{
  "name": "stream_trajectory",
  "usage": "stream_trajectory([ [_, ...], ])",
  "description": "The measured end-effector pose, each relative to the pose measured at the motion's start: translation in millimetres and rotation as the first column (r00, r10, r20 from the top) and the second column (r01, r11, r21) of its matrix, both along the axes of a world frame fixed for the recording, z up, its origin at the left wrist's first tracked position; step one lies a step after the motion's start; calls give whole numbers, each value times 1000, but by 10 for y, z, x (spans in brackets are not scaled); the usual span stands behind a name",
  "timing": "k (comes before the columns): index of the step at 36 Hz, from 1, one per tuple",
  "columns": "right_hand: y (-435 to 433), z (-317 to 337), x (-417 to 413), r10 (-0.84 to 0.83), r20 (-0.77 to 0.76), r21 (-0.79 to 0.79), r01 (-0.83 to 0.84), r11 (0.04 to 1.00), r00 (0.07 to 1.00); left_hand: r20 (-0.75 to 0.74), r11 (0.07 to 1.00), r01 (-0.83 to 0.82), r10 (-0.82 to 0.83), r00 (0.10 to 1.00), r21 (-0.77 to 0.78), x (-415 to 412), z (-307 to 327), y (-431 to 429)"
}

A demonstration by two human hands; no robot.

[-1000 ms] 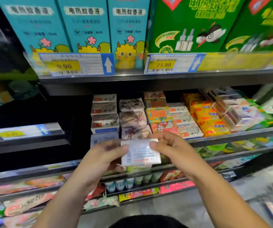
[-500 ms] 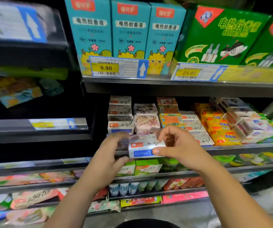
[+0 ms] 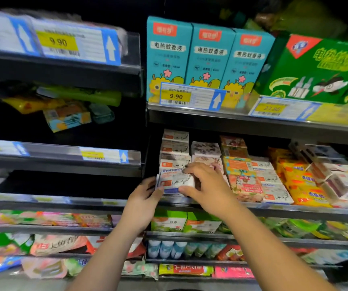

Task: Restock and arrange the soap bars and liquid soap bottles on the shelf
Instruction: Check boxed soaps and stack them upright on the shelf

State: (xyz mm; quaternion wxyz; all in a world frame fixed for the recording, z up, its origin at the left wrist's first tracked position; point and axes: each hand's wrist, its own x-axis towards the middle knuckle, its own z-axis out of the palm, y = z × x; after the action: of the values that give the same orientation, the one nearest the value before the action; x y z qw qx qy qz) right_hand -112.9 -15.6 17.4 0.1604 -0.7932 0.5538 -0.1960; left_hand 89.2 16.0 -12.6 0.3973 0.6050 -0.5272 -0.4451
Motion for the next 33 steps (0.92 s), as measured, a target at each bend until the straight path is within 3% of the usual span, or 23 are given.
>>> stream_trajectory([
  [6,-10,-79,155,10,-199,-8,-12,1000,980,52,998,11,-8,999,-65,42,-111,-53],
  [10,23,-137,133,-27,-147,-58,19,998,989,126,994,11,3,992,-106,36,-96,-58],
  [15,48,-53,106,-15,-202,-69,1,998,979,197,991,-13,39,980,-130,44,-127,-92],
  [18,101,-20,14,-139,-102,-214,115,970,985,224,981,-43,86,971,-189,-14,-99,-30],
  [20,119,-22,-57,-239,-86,-226,215,950,967,261,978,-10,65,963,-208,-73,-84,12],
  [23,103,-93,-136,-203,-324,-74,189,979,924,375,975,70,14,927,-209,-137,-126,33],
  [25,87,-120,-167,-145,-400,-14,152,988,905,414,975,81,13,910,-208,-146,-159,30],
  [28,89,-43,-190,-87,-372,68,121,990,924,476,970,94,26,879,-226,-139,-193,13],
  [30,113,61,-235,-82,-258,132,120,984,963,528,958,100,59,847,-268,-153,-193,-1],
  [33,145,161,-406,-140,-114,73,149,986,984,612,931,120,125,781,-343,-223,-141,-28],
])
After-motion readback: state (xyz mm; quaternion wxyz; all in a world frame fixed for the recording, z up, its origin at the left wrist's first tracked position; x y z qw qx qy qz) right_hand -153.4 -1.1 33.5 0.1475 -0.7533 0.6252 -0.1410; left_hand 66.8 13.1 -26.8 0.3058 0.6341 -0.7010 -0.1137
